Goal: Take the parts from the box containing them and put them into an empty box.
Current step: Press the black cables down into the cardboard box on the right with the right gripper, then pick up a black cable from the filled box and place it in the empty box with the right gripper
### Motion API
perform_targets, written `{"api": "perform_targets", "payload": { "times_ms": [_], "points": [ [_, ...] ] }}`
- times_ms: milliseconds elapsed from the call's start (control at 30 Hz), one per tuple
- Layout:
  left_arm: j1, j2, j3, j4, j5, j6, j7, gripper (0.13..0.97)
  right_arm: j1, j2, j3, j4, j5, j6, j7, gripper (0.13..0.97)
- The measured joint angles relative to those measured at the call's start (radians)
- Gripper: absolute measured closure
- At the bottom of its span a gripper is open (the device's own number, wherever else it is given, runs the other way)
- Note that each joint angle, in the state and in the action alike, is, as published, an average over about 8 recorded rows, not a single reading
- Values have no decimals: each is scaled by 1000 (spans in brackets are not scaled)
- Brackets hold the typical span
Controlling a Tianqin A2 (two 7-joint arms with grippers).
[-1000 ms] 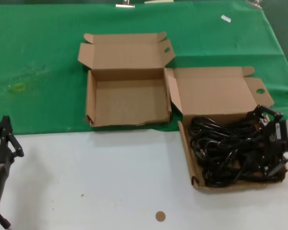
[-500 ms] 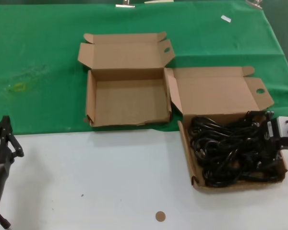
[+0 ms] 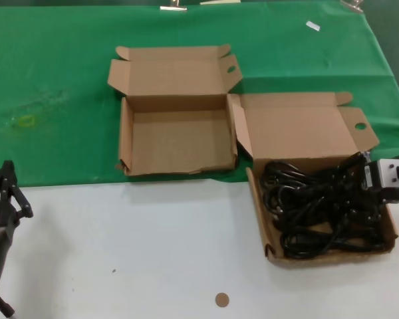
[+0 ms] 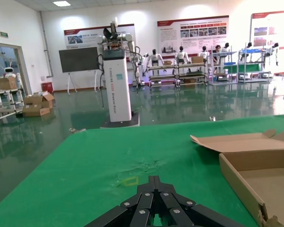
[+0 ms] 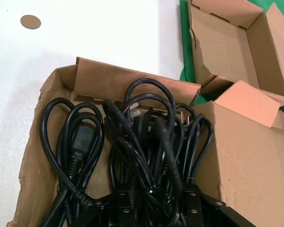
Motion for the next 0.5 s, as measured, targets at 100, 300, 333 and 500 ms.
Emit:
{"api": "perform_targets", "payload": {
  "times_ms": [100,300,333,500],
  "points": [
    [0,0,0,0,0,0,0,953,0,-2,0,4,-3,1,2,660],
    [0,0,0,0,0,0,0,953,8,1,0,16,-11,-6,13,782],
    [0,0,0,0,0,0,0,953,10,2,0,20,-13,-8,17,803],
    [0,0,0,0,0,0,0,953,22,16,1,53,-26,-24,43,838]
  ]
}}
